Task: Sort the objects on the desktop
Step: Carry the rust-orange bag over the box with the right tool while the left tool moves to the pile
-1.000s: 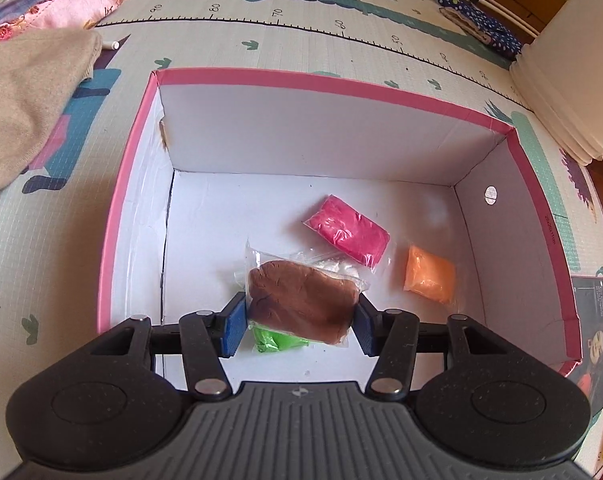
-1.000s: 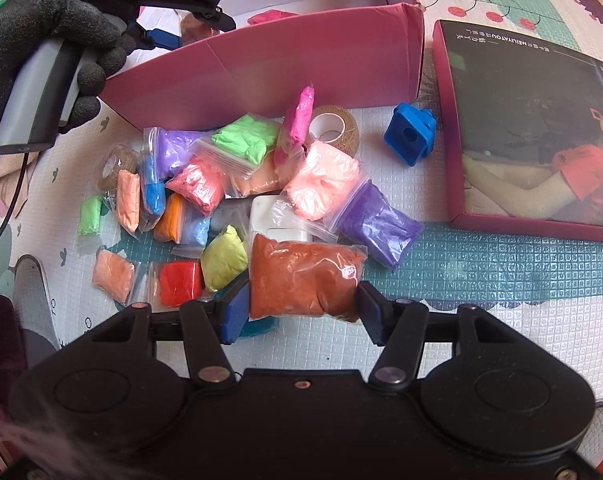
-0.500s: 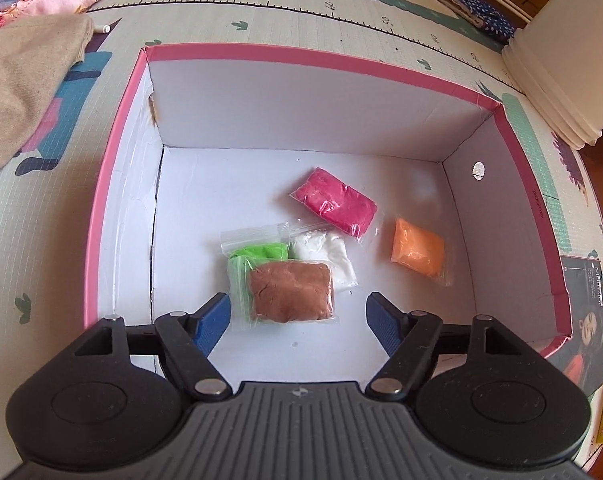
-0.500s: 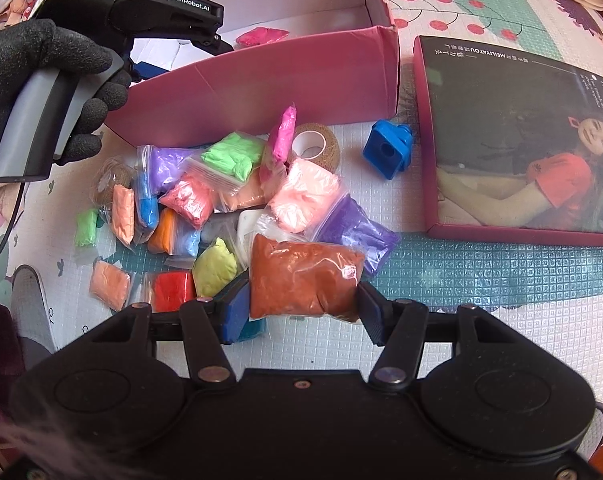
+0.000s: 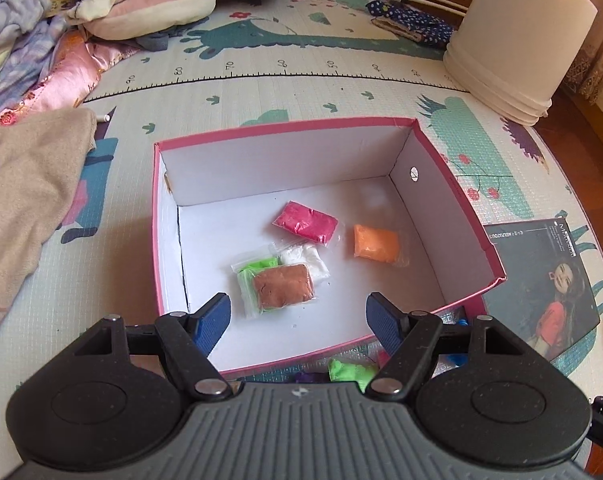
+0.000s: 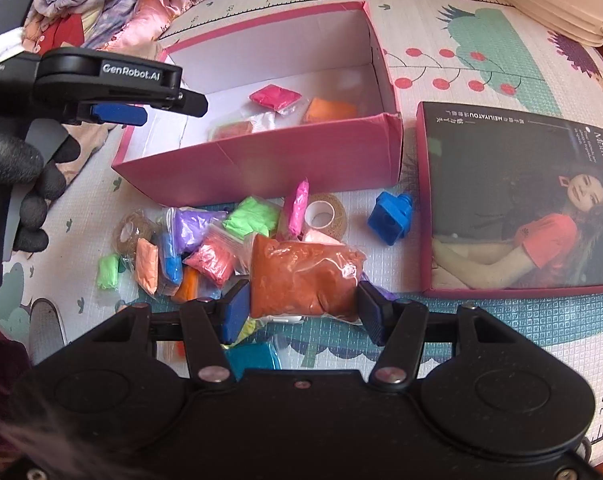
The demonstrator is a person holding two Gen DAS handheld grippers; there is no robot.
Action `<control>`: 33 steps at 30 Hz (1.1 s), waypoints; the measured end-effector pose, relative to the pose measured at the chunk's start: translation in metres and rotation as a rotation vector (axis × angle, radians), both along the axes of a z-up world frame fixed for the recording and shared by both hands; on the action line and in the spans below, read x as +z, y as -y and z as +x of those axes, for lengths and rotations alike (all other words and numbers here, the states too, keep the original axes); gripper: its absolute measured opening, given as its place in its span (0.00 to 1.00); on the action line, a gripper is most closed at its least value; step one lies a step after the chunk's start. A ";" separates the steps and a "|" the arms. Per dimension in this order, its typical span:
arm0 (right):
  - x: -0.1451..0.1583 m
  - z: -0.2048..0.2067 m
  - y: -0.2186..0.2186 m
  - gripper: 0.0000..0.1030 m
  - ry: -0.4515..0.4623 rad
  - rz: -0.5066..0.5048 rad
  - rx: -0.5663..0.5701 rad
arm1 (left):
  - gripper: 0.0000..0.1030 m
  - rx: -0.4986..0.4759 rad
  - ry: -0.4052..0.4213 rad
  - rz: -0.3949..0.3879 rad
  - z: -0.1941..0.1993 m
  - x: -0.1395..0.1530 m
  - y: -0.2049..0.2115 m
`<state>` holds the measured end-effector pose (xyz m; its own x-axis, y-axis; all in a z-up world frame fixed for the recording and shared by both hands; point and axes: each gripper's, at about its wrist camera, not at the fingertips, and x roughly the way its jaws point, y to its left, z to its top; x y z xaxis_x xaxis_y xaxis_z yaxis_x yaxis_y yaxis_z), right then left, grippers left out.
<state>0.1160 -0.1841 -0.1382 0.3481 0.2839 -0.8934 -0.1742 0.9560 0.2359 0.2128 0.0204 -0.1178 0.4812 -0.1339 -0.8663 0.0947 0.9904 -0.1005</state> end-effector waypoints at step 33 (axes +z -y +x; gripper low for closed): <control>0.058 0.136 -0.042 0.56 0.102 -0.143 0.490 | 0.72 0.314 -0.192 -0.088 -0.174 -0.058 0.052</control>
<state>0.2517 -0.1423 -0.0799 0.2926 0.3128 -0.9036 -0.6249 0.7778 0.0669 0.0386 -0.0318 -0.1759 0.3408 -0.0840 -0.9364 -0.2410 0.9549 -0.1733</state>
